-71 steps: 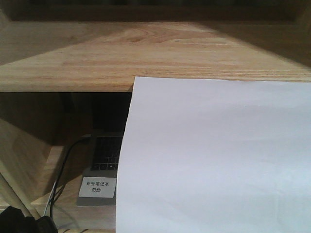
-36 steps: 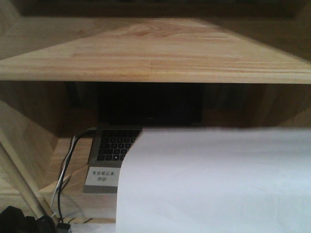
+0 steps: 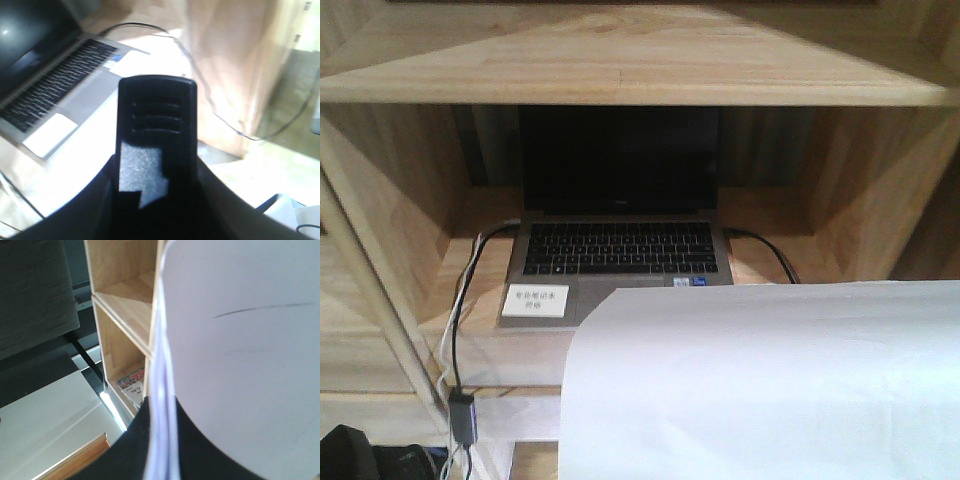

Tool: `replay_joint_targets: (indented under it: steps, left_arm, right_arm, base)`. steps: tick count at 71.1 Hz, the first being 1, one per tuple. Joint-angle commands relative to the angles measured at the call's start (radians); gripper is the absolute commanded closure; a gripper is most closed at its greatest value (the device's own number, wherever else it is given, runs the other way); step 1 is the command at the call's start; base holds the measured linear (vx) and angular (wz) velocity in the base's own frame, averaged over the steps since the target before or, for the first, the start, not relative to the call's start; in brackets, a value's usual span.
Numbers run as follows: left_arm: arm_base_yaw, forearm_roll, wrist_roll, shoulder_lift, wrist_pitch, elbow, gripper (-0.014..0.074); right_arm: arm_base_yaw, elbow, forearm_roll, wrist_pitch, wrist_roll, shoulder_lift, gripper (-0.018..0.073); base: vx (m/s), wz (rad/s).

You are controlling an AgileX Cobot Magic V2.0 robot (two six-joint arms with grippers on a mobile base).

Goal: Grab stapler and paper to desk for stapling
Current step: 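Pull the paper stack off the shelf toward the robot with right gripper, then drive the base to the wooden desk holding stapler and paper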

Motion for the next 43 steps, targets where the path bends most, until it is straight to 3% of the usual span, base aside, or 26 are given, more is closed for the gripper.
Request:
replay_joint_targets:
  steps: [1, 43]
  left_arm:
    - [-0.001, -0.050, -0.008, 0.010, -0.094, -0.031, 0.0603]
    - [-0.001, -0.050, -0.008, 0.010, -0.094, -0.031, 0.0603]
  right_arm:
    - [0.000, 0.004, 0.022, -0.044, -0.014, 0.011, 0.0568]
    - [0.000, 0.004, 0.022, -0.048, -0.014, 0.011, 0.0568]
  base:
    - [-0.20, -0.01]
    - [-0.20, -0.01]
